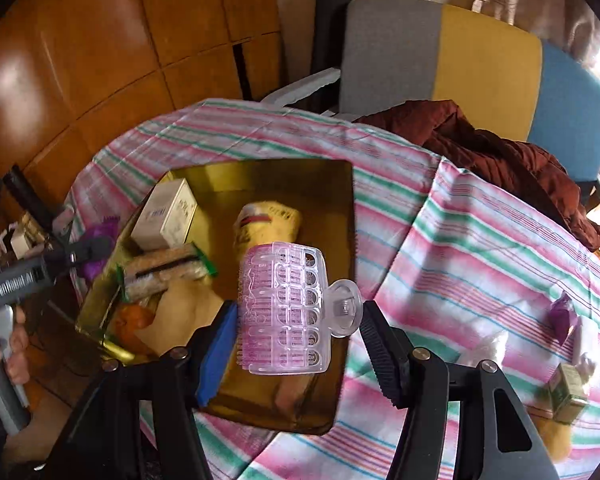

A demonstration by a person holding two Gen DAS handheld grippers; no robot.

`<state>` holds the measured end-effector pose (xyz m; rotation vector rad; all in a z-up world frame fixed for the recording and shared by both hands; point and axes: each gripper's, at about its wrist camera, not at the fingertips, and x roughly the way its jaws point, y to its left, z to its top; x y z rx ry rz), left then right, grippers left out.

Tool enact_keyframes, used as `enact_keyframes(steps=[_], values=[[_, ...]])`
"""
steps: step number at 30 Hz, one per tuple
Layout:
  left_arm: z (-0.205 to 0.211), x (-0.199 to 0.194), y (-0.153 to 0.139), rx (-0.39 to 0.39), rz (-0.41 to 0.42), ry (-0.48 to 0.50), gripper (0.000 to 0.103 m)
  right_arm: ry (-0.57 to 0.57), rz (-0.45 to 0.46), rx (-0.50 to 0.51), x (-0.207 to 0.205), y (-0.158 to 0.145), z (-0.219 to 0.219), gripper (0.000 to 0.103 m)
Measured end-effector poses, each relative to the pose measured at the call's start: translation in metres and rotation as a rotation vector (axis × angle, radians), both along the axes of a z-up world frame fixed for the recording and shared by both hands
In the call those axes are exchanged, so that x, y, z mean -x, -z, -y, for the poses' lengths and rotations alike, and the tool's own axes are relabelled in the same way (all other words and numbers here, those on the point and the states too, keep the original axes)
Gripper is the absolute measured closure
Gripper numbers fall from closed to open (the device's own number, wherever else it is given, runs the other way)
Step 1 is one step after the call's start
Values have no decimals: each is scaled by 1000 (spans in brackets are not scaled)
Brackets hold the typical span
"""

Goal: Organize objects
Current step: 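Release the purple packet into the gold tray with the left tool while the right tool releases the roller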

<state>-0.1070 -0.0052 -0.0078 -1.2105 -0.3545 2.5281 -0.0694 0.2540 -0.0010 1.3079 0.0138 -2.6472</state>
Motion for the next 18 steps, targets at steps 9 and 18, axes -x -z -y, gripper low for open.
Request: enact_keyframes(steps=[9,18], values=[[-13,0,-9,5,-40,30,63,40,67,-15,-12,31,9,40],[-31,13,-5,59,-57,53,63,118,69,-43,-27,40,-1,16]])
